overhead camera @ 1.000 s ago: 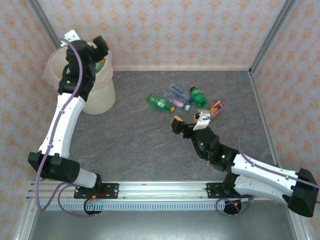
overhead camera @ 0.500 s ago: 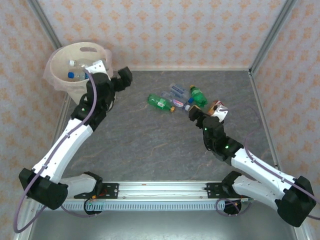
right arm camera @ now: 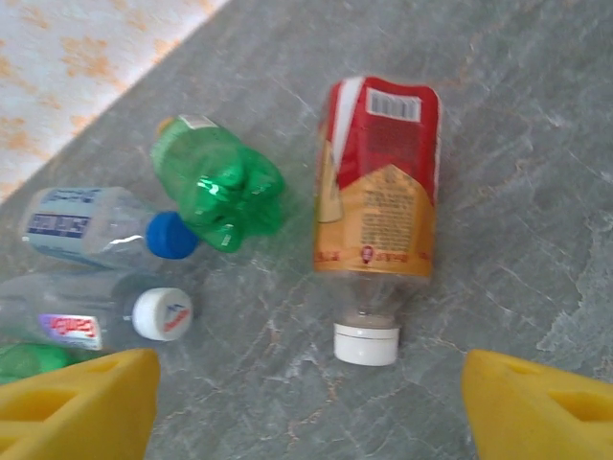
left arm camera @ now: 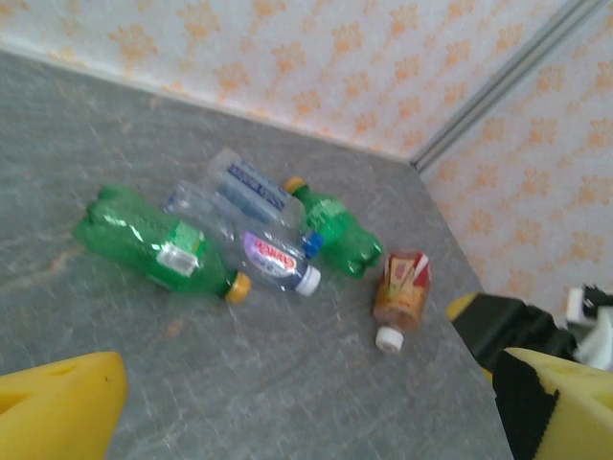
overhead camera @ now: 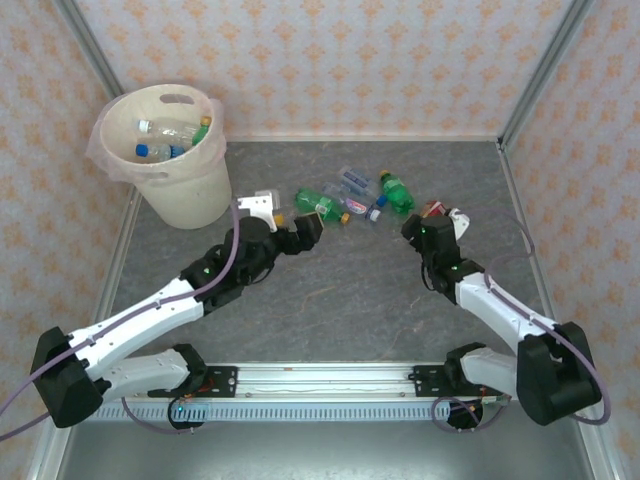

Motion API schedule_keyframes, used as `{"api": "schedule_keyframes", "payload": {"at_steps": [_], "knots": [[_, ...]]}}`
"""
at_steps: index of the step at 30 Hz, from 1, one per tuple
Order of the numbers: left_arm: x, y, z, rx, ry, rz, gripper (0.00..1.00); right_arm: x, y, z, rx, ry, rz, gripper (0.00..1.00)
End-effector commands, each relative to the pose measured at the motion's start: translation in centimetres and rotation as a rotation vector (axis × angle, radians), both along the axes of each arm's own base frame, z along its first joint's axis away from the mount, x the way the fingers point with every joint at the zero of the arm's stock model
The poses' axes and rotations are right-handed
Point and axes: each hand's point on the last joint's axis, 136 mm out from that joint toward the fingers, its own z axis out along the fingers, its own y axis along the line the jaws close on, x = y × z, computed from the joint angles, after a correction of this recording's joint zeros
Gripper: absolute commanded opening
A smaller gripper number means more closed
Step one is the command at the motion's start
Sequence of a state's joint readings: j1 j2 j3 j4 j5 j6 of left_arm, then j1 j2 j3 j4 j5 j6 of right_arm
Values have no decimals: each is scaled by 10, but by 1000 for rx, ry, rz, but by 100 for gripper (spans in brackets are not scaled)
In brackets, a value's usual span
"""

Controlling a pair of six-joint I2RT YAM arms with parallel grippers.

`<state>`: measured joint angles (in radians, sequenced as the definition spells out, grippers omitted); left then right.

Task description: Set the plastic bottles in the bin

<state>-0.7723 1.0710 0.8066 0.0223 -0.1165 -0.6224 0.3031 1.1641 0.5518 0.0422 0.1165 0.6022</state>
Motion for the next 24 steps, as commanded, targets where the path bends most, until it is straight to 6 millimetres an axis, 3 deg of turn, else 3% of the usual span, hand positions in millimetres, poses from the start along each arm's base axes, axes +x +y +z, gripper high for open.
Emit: {"api": "schedule_keyframes", "payload": {"at_steps": [1, 6, 24], "knots": [[-2, -5, 11, -89, -34, 22, 99, 4, 4, -13, 27, 31, 25, 78], [-6, -10, 2, -84, -18, 8, 99, 13, 2, -33, 44, 75, 22, 71], [-11, -7, 6, -98, -23, 10, 99, 50, 0, -71, 21, 172, 1, 65]]}}
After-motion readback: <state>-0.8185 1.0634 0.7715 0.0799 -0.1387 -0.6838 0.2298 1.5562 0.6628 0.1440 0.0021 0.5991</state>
